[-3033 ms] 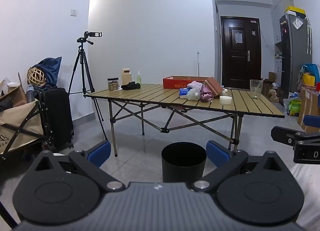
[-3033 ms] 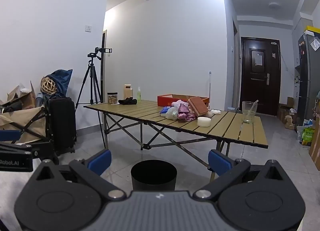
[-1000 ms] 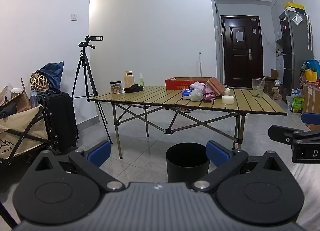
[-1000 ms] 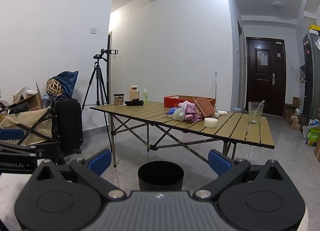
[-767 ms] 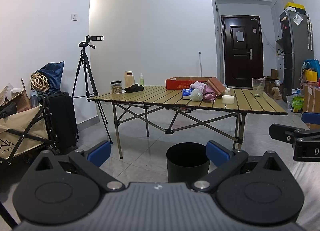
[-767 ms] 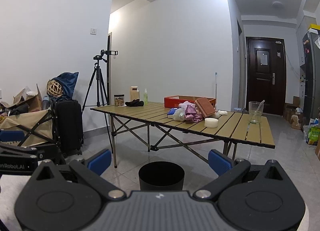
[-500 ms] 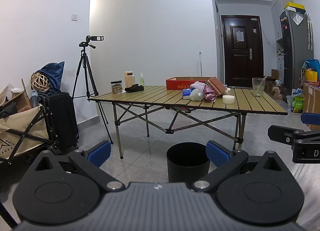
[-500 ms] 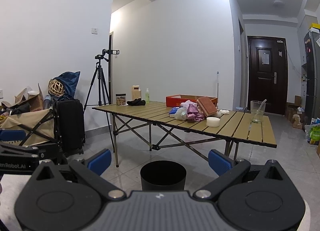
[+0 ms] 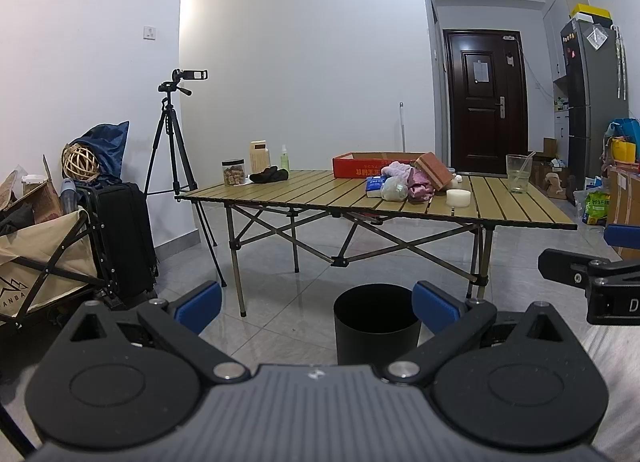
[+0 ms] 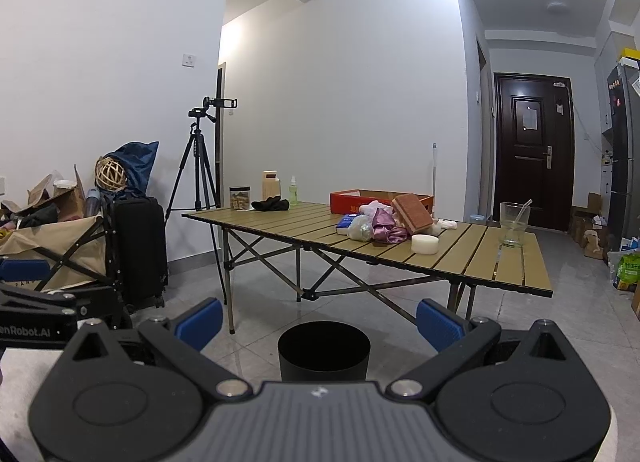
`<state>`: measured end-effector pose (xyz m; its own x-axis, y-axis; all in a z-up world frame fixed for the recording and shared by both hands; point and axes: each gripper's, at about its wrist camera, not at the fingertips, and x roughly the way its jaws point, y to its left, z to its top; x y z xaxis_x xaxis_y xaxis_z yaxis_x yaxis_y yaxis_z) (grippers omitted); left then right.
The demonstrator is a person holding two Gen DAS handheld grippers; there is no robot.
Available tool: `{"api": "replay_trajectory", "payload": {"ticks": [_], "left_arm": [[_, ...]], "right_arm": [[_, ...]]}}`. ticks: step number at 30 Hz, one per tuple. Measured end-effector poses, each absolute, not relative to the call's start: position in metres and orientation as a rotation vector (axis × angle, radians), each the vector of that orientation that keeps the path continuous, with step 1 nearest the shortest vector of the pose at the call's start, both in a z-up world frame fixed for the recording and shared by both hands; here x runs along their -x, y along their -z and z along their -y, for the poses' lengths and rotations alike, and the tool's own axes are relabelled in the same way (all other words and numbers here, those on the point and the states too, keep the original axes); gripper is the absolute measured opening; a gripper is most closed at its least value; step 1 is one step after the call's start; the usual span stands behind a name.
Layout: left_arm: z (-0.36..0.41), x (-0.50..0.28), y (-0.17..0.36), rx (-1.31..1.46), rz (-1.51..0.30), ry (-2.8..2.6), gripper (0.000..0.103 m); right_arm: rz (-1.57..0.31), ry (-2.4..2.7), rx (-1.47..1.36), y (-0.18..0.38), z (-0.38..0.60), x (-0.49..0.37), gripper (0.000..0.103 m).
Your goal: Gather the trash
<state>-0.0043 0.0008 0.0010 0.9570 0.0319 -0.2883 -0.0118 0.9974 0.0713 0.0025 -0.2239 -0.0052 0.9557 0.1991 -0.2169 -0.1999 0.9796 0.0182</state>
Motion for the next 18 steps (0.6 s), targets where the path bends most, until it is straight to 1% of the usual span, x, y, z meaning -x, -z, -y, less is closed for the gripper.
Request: {"api": "replay_trajectory", "payload": {"ticks": [8,12,18], "left_arm": [[-0.001,-0.011,-0.008,-0.094,-0.276,-0.029,0.103],[-0.002,-0.048,-0.020,-0.065,-0.285,0.021,0.103],[-0.004,-0.125,-0.034,-0.056,-0.284,0.095,0.103]], "right_arm": [[-0.183,-0.170,-0.013,-0.005,0.230,-0.020,0.103],[-0.141,-0.118,-0.029,-0.018,0.239,-0.052,0.103],[-0.083,-0.038,-0.100,-0.030,0.259,-0.122,0.103]]}}
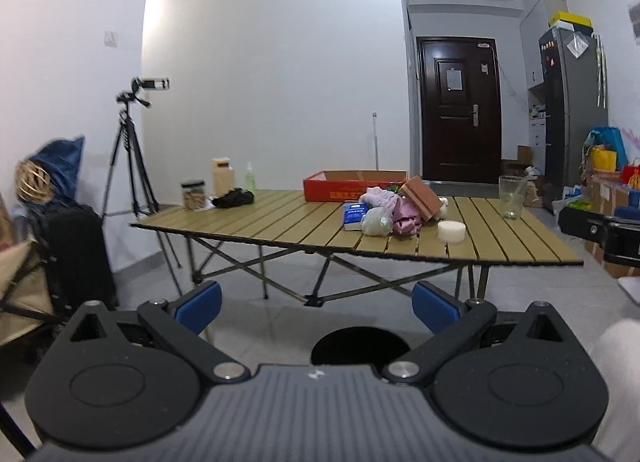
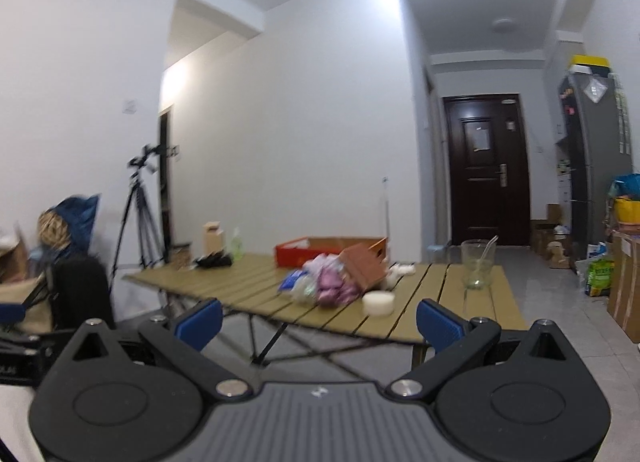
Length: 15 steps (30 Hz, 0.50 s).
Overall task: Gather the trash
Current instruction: 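Grasp the clear plastic bag with the left gripper while the right grasps the white sponge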
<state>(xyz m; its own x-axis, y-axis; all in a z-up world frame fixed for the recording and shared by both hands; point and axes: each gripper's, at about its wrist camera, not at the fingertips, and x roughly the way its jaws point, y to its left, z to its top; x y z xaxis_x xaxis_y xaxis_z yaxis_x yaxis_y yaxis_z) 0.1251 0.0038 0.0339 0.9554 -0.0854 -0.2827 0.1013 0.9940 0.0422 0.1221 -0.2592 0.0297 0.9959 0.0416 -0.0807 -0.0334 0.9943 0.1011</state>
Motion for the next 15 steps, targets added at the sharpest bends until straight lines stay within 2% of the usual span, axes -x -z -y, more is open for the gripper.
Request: {"api": "replay_trajectory", "payload": {"ticks": [6,12,14,15], "left_arm": [[0.003,-0.215,-0.035,-0.053,-0.270,0.200,0.103],[0.019,-0.313,-0.018,-0.063,-0.310,0.302,0.103],[0.023,-0.346,-0.013,-0.037,-0.320,0.343,0.100],[0.025,-0.361,-0.011,-0.024,-0.328,0.365,0.100]], "right_arm": [[-0.141,-0.077,-0.187,-0.013,0.273,-0.213,0.103],[-0.193,-0.063,-0.150,0.002,0.273,-0.317,0.103],[-0.221,-0.060,-0.138,0.005,0.272,-0.355,0.102],[-0.234,-0.068,-0.130,0.006,0.272,-0.373,0.098]]}}
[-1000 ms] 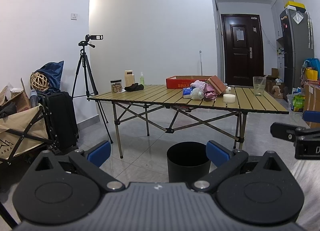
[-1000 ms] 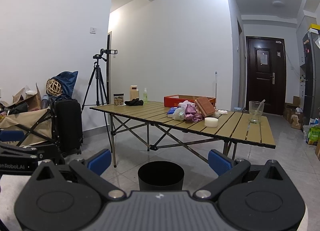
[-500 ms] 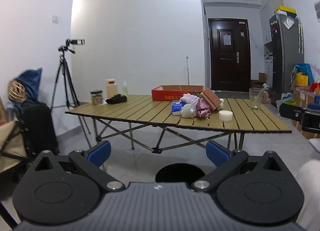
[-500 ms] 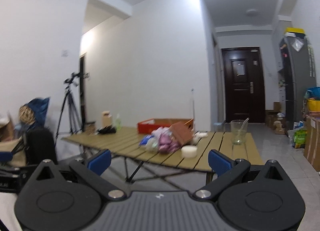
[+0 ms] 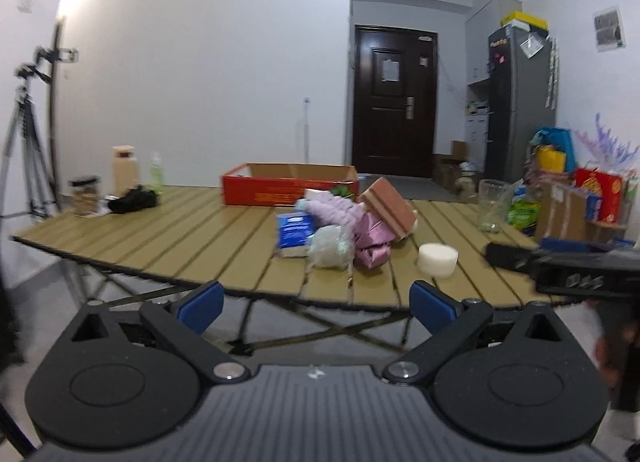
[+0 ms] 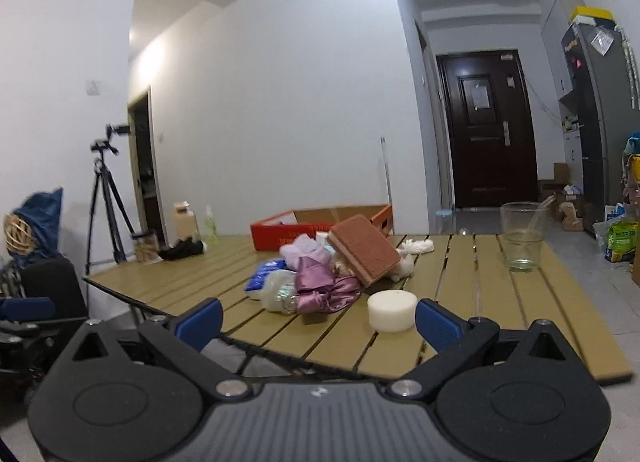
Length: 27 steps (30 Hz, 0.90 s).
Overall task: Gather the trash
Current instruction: 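Grasp the clear plastic bag with the left gripper while the right grasps the white sponge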
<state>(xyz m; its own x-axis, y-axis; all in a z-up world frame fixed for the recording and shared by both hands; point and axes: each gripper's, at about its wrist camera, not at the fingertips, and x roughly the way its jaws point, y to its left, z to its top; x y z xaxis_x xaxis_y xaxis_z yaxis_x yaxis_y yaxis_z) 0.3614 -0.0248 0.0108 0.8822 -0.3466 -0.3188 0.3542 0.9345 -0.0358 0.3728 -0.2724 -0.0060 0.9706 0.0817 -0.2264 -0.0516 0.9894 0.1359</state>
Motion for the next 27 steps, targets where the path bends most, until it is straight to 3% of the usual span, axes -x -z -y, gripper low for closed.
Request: {"api": "replay_trajectory", "payload": {"ticks": [4,6,11,15,19,21,23,27], "left_arm": [[0.044,-0.434,0.003,-0.023,-0.394,0.403,0.100],[0.059,-0.466,0.012,-0.055,-0.405,0.399,0.098],[0.088,-0.533,0.036,-0.069,-0.441,0.413,0.084],[0.090,-0.567,0.054,-0.018,-0.488,0.471,0.077],[0.094,-0.589,0.055,0.026,-0.474,0.501,0.077],[0.100,-0.596,0.054,0.038,-0.486,0.508,0.069],[0.105,-0.597,0.054,0.041,-0.501,0.497,0.038],[0.107,-0.599,0.057,0.059,-0.529,0.486,0.030]], "right_arm": [[-0.282,-0.104,-0.124,0.010,0.274,-0.450,0.086],[-0.298,-0.092,-0.111,0.011,0.277,-0.481,0.075],[-0.296,-0.107,-0.143,0.015,0.291,-0.532,0.052],[-0.278,-0.055,-0.058,0.027,0.282,-0.536,0.042],[-0.289,-0.036,-0.047,0.023,0.291,-0.524,0.042],[-0.315,-0.020,-0.063,0.025,0.302,-0.521,0.044],[-0.366,-0.012,-0.094,0.031,0.314,-0.525,0.050],[-0.467,-0.019,-0.148,0.049,0.330,-0.537,0.064]]}}
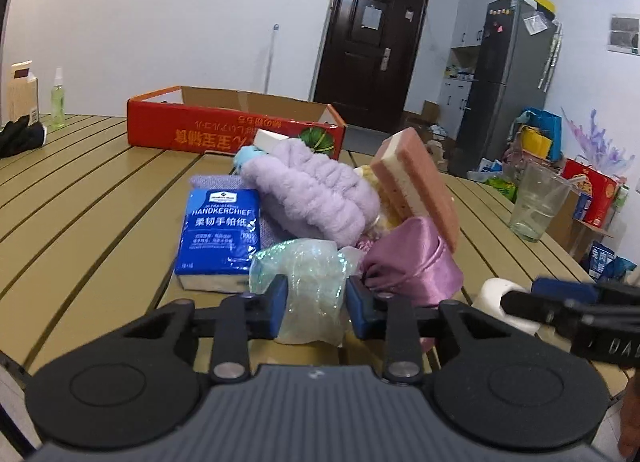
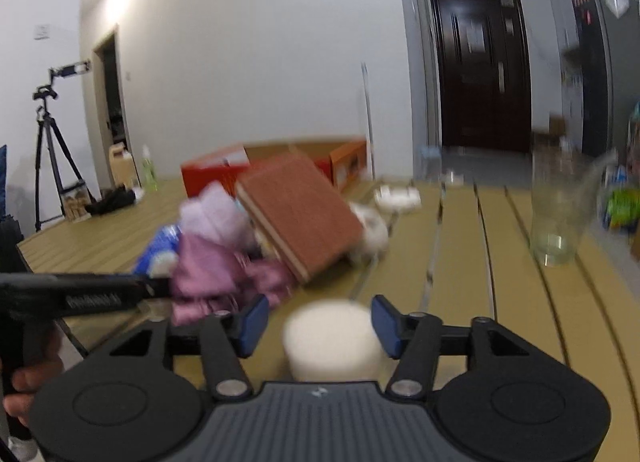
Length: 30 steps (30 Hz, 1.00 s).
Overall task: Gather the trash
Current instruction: 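Grasp the clear plastic bag with the left gripper while the right grasps the white sponge, then carry both items down over the black bin and open both grippers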
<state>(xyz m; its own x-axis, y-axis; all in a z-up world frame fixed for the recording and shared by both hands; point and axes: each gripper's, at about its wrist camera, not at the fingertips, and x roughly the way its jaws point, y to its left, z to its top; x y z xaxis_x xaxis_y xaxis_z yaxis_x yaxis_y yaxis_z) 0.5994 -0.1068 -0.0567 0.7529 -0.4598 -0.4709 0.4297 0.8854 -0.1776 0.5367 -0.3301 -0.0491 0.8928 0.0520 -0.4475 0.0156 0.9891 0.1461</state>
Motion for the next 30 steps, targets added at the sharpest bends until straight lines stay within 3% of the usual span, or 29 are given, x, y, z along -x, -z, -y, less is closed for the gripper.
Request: {"api": "replay_trajectory", "payload": {"ticks": [7,9,17,21,30], "left_arm": [[0.109,-0.592,0.053,0.029,-0.526,0.467,0.019],[0.107,-0.588,0.049,0.034,-0.524,0.455,0.015],[0.079,-0.523,-0.003,0.037,-0.410,0.459,0.014],[0.053,-0.475,-0.002,0.001,-0.402,0.396,0.015],[0.018,-0.446,0.084,0.012,-0.723,0.357,0.015]], "right_arm": [[-0.513,-0.022,-0.187,0.063,0.341,-0.542,0.065],[-0.522,-0.030,-0.210,0.065,0.343,-0.545,0.055],[-0.356,-0.085,-0.187,0.031,0.334,-0.508,0.052],[-0.314,-0.306,-0.092,0.023,0.294,-0.482,0.053],[-0.661,-0.548,0.107,0.083,0.212,-0.462,0.053]]}}
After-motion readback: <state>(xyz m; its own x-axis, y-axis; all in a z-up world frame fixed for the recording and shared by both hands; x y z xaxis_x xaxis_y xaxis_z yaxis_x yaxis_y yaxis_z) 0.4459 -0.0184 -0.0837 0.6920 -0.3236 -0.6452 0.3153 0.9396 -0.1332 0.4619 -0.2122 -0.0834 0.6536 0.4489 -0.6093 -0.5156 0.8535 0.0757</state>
